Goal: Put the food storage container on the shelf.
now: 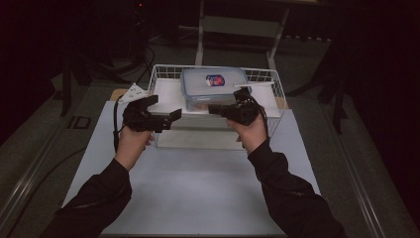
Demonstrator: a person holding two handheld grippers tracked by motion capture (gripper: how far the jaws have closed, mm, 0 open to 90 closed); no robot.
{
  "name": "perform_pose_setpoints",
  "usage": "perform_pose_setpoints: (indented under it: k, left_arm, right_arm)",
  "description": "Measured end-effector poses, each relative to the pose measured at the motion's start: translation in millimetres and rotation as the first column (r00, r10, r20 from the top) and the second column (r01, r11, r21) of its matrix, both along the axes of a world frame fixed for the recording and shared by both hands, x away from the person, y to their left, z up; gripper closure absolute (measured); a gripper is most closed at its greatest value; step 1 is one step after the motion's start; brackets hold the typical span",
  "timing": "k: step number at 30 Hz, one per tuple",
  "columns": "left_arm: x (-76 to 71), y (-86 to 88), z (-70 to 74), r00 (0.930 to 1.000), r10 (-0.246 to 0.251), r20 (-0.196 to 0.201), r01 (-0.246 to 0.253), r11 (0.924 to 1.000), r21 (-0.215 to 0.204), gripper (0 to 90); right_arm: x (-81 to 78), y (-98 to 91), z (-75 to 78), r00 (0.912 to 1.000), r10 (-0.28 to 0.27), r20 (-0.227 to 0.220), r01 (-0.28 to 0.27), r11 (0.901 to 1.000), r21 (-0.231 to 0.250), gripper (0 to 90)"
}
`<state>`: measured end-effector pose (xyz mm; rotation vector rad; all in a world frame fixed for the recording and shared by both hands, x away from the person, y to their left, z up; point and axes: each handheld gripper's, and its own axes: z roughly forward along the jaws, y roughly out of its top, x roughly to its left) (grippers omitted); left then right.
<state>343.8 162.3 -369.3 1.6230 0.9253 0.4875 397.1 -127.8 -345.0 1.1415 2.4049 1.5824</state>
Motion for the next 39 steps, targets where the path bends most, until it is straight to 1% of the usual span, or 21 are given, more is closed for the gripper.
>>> perform_pose_setpoints:
  k: [2,3,5,7,9,11,14,18,20,23,25,26,28,29,30,33,34,35,36,37,39]
  left_arm:
    - [-0.6,1.3,-1.8,1.0000,-0.002,-0.004,0.002,1.0000,-0.005,0.1]
    - [-0.7,2.0,-2.3,1.0000,0.000,-0.007,0.000,1.0000,-0.006,0.1]
    - [-1.1,3.0,-3.1,1.0000,-0.001,-0.008,0.001,0.9999,-0.011,0.1]
    - [-0.8,3.1,-3.5,0.9999,-0.001,-0.013,0.001,1.0000,-0.003,0.1]
    - [-0.9,3.6,-3.5,0.9999,-0.002,-0.012,0.002,1.0000,-0.009,0.1]
    - [-1.6,3.3,-3.1,1.0000,-0.004,-0.007,0.004,1.0000,-0.002,0.1]
    - [-2.1,2.0,-3.2,0.9999,-0.007,-0.007,0.008,1.0000,0.005,0.2]
    - [-2.4,1.4,-3.1,0.9999,-0.010,-0.007,0.010,0.9999,-0.002,0.1]
    - [-3.2,0.8,-3.0,0.9999,-0.014,-0.005,0.014,0.9999,0.004,0.1]
    - [-5.1,-0.8,-3.9,0.9996,-0.027,-0.002,0.027,0.9996,0.007,0.1]
    - [-6.9,-1.5,-5.1,0.9991,-0.042,0.005,0.042,0.9991,0.000,0.1]
    - [-7.9,-2.0,-5.6,0.9988,-0.047,0.008,0.047,0.9989,-0.002,0.2]
    - [-10.1,-2.8,-6.5,0.9975,-0.066,0.023,0.066,0.9978,-0.004,0.1]
    - [-11.5,-3.3,-6.9,0.9968,-0.074,0.029,0.074,0.9972,-0.003,0.1]
    - [-13.1,-4.3,-7.1,0.9969,-0.069,0.038,0.069,0.9976,0.005,0.1]
    - [-18.5,-8.4,-7.2,0.9952,-0.074,0.065,0.072,0.9968,0.034,0.1]
    - [-21.9,-9.7,-7.1,0.9926,-0.096,0.075,0.094,0.9952,0.026,0.1]
    - [-21.9,-9.7,-7.1,0.9926,-0.096,0.075,0.094,0.9952,0.026,0.1]
    - [-23.7,-10.5,-6.7,0.9918,-0.100,0.080,0.098,0.9949,0.022,0.1]
    - [-25.6,-11.2,-6.3,0.9911,-0.103,0.084,0.101,0.9945,0.024,0.1]
    - [-29.5,-12.2,-5.2,0.9897,-0.108,0.094,0.107,0.9940,0.022,0.1]
  right_arm:
    - [4.5,2.6,-2.0,0.9999,-0.005,-0.012,0.005,1.0000,0.002,89.8]
    - [6.6,3.8,-2.8,0.9999,0.000,-0.015,0.000,0.9999,0.011,89.8]
    - [9.2,5.9,-2.5,0.9999,-0.011,-0.012,0.011,0.9998,0.015,89.8]
    - [11.6,9.2,-1.1,0.9998,-0.016,-0.007,0.016,0.9998,0.006,89.7]
    - [14.1,12.8,0.4,0.9998,-0.019,-0.005,0.019,0.9998,0.001,89.7]
    - [15.5,16.4,1.9,0.9997,-0.021,0.008,0.022,0.9996,-0.019,89.7]
    - [19.0,18.9,2.6,0.9995,-0.029,0.013,0.029,0.9991,-0.030,89.7]
    - [24.7,22.0,3.5,0.9991,-0.042,0.006,0.042,0.9987,-0.029,89.7]
    - [27.9,21.9,3.7,0.9991,-0.038,-0.017,0.038,0.9992,-0.013,89.7]
    - [25.6,20.4,3.9,0.9992,-0.038,-0.012,0.038,0.9992,-0.012,86.7]
    - [19.2,20.0,4.1,0.9997,-0.025,0.006,0.025,0.9995,-0.019,80.4]
    - [15.4,19.8,3.9,0.9997,-0.016,0.018,0.017,0.9997,-0.018,75.1]
    - [7.9,19.2,3.6,0.9994,0.011,0.034,-0.011,0.9999,0.006,62.6]
    - [4.3,19.5,3.8,0.9989,0.019,0.042,-0.019,0.9998,0.010,56.2]
    - [0.9,19.7,4.3,0.9981,0.025,0.056,-0.025,0.9997,0.005,50.7]
    - [-9.3,18.6,6.7,0.9932,0.041,0.109,-0.042,0.9991,0.007,33.4]
    - [-13.3,16.8,7.2,0.9902,0.056,0.128,-0.058,0.9983,0.011,27.0]
    - [-13.3,16.8,7.2,0.9902,0.056,0.128,-0.058,0.9983,0.011,27.0]
    - [-19.2,11.6,7.3,0.9839,0.075,0.162,-0.081,0.9961,0.034,23.2]
    - [-22.4,8.5,7.0,0.9832,0.066,0.170,-0.075,0.9961,0.047,21.1]
    - [-27.0,0.9,4.5,0.9833,0.073,0.167,-0.086,0.9937,0.071,17.8]
